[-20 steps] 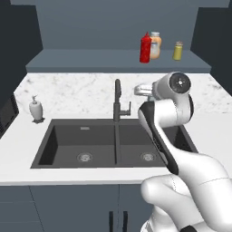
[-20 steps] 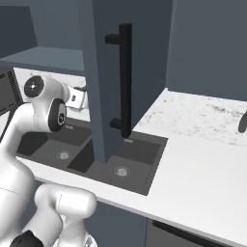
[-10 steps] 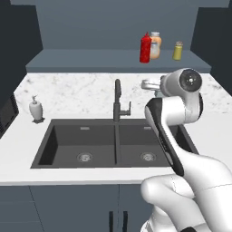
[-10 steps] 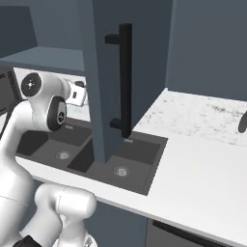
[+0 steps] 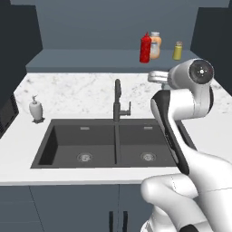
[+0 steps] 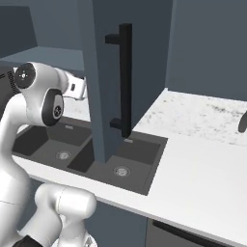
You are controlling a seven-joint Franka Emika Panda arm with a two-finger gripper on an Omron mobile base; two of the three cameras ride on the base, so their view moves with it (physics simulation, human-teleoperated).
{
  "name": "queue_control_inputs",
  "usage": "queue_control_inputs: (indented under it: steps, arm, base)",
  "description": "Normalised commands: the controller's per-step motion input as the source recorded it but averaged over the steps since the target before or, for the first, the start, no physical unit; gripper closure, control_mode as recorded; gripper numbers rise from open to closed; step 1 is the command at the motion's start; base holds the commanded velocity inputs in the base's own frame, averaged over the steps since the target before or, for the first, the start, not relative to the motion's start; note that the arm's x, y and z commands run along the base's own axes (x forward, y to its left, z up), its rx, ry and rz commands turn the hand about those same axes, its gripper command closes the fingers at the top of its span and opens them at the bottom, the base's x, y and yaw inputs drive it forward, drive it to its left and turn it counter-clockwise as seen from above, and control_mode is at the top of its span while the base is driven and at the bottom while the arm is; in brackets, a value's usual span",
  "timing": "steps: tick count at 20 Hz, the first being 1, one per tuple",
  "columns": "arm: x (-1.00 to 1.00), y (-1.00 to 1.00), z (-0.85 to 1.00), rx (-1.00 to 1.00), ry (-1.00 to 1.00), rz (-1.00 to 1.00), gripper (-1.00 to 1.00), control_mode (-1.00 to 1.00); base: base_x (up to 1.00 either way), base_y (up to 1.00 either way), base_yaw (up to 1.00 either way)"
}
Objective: Put the shaker and condiment bottle from the counter next to their counterparts in the cabinet.
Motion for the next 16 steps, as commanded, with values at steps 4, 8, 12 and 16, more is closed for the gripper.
queue_control_inputs:
  steps: [4, 8, 12, 16]
  arm:
    - [-0.1, 0.0, 0.23, -0.08, -0.1, 0.0, 1.0, -1.0]
    - [0.0, -0.09, 0.34, -0.02, -0.06, 0.0, 1.0, -1.0]
    - [0.0, -0.18, 0.45, 0.0, -0.01, 0.0, 1.0, -1.0]
    - [0.0, -0.21, 0.39, 0.0, 0.0, 0.0, 1.0, -1.0]
  base:
    - [0.0, 0.0, 0.0]
    - [0.0, 0.0, 0.0]
    - [0.0, 0.0, 0.0]
    - [0.0, 0.0, 0.0]
